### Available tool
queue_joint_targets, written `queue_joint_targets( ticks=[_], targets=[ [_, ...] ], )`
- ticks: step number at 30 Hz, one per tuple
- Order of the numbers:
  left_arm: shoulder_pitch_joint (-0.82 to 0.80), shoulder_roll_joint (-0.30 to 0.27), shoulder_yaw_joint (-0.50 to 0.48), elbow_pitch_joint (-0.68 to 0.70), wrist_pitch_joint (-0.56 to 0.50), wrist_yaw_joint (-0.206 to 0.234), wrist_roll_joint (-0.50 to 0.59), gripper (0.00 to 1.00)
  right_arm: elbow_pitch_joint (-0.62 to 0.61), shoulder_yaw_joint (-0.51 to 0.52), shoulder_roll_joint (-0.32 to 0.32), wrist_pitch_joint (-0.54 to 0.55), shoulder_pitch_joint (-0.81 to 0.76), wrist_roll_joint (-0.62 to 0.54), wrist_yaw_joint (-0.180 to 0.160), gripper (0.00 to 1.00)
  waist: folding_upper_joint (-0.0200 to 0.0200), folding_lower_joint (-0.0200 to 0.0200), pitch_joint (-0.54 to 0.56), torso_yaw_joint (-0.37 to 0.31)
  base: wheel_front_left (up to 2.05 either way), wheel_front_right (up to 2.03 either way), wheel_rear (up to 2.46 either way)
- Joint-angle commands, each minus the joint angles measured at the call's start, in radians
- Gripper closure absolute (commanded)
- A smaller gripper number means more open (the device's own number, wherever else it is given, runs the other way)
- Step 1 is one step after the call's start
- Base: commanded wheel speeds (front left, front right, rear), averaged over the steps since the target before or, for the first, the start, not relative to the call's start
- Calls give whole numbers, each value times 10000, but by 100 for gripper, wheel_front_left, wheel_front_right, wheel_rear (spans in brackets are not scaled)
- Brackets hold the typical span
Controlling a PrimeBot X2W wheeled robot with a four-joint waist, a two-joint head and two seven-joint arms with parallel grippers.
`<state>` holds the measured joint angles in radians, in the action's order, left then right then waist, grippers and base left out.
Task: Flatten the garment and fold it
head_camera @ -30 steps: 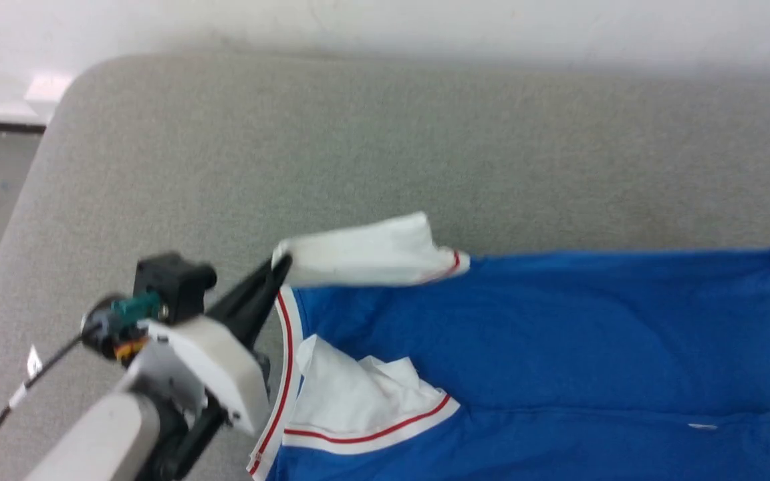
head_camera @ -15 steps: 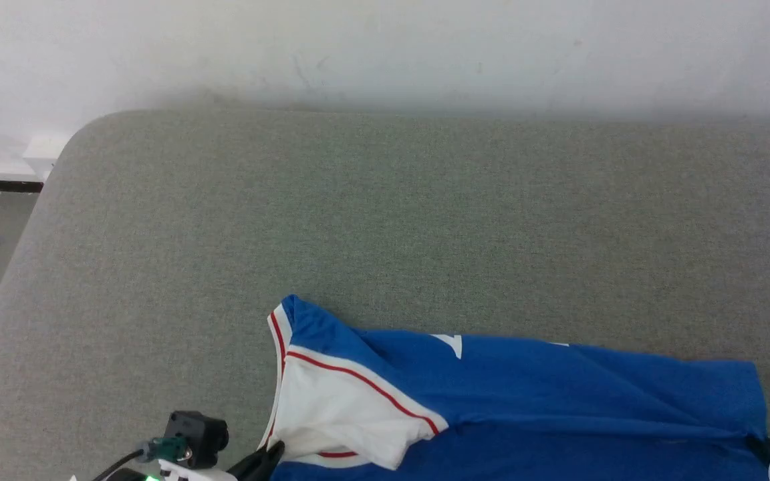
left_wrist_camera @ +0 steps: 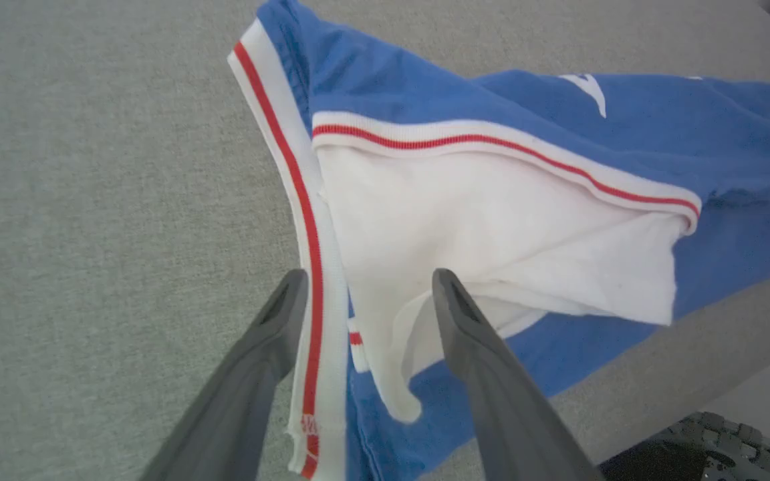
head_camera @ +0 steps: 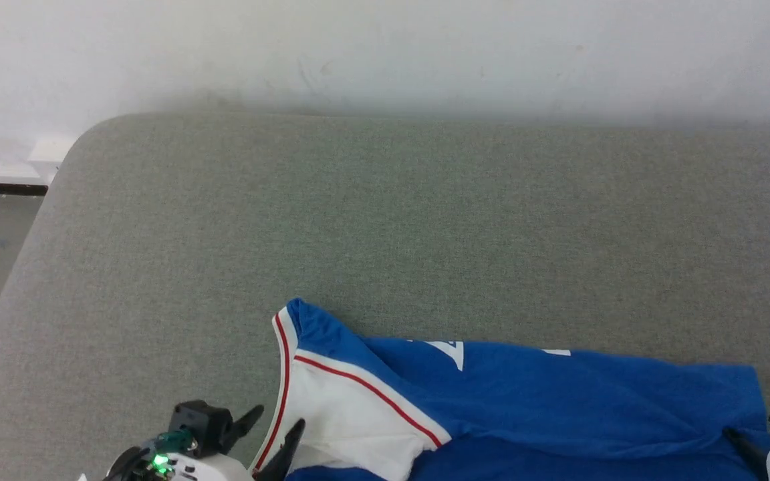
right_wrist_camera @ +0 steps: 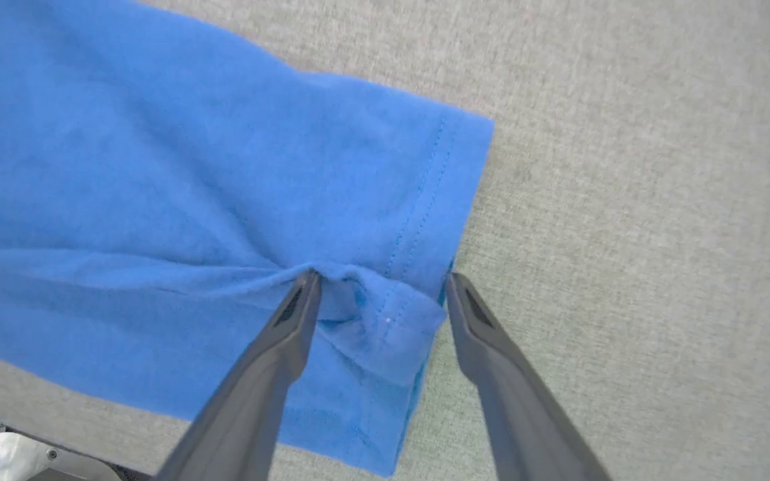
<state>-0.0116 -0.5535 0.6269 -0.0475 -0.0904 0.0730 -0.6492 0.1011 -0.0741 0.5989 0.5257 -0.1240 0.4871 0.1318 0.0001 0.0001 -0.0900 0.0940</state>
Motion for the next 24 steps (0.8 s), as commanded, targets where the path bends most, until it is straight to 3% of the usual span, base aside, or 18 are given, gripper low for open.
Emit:
queue_joint_targets(
  ticks=[1,9,14,19,22,24],
  targets=[
    [-282,85,-266,57,531,28,86,0,-298,165,-54,-66,180,175,-11,0,-1,-1,229,-10,0,0,0],
    [-376,502,-1288,350,2448,466,-45,0,-1463,1388,-831,315,189,565,-11,0,-1,-1,650,-11,0,0,0],
    [-117,1217,-2288,320,3444,1032,46,0,-1756,2410,-1979,612,-137,-116,-11,0,-1,-1,724,-38,0,0,0],
    [366,2350,-3672,1294,3516,1367,1529,0,-1490,3291,-3311,649,-412,-982,-11,0,-1,-1,619,8,0,0,0],
    [982,3336,-4696,1946,3519,1270,2714,0,-1121,4011,-4084,538,-331,-1465,-11,0,-1,-1,461,84,0,0,0],
    [1109,3539,-4910,2029,3519,1164,2921,0,-1009,4131,-4214,524,-310,-1540,-11,0,-1,-1,424,118,0,0,0]
  ],
)
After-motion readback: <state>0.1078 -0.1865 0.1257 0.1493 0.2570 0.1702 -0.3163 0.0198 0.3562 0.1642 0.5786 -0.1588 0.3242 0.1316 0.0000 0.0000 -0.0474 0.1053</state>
